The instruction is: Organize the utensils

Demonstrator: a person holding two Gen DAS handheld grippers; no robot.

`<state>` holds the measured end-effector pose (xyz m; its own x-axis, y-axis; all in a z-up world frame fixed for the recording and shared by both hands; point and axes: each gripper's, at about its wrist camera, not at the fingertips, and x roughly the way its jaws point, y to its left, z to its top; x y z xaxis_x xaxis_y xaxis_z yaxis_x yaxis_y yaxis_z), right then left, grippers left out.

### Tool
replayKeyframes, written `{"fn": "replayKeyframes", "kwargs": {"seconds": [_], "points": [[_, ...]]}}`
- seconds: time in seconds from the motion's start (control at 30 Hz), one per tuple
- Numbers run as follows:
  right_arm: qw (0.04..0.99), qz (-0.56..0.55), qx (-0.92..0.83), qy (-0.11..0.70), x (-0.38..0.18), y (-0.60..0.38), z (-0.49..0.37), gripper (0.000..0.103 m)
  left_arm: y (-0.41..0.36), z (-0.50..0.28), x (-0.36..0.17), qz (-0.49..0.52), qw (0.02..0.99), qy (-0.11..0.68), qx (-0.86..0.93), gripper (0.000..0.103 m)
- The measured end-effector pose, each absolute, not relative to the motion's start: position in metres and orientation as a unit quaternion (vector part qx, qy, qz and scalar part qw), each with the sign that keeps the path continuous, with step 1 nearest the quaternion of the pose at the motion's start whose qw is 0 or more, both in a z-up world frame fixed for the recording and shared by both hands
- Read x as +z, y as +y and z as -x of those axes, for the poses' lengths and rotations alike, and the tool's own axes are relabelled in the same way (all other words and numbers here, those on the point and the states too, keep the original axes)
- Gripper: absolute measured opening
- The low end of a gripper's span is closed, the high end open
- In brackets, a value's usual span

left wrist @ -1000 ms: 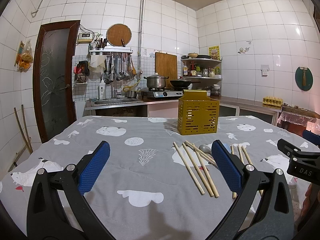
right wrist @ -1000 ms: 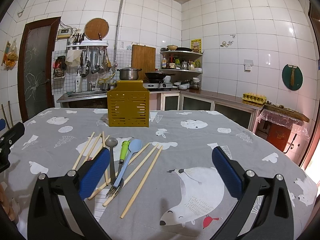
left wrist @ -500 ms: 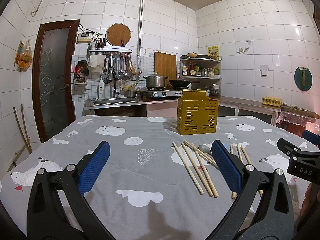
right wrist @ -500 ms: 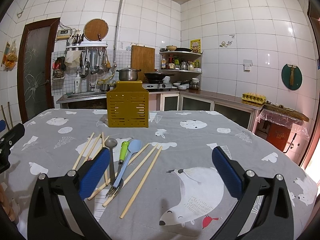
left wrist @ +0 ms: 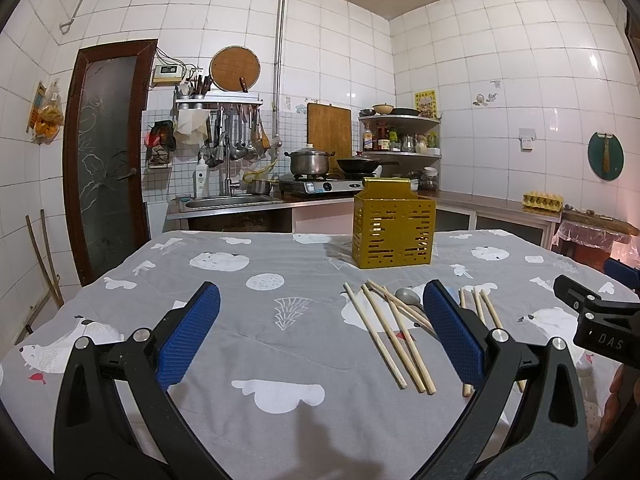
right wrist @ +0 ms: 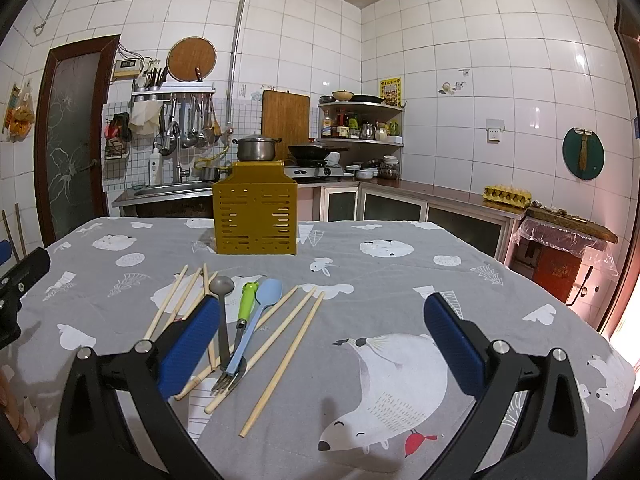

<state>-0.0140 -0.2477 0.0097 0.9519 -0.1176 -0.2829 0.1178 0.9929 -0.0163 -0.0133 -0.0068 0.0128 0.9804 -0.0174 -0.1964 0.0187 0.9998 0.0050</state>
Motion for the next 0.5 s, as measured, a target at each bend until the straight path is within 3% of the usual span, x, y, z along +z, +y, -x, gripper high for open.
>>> {"fn": "replayKeyframes", "kwargs": {"seconds": [0.5], "points": [[0.987, -0.009, -0.055, 0.152, 0.0054, -0.2477, 0.0087, 0.099, -0.0047, 0.0039, 0.0107, -0.007, 0.993, 0.115, -0.008, 0.098]]}}
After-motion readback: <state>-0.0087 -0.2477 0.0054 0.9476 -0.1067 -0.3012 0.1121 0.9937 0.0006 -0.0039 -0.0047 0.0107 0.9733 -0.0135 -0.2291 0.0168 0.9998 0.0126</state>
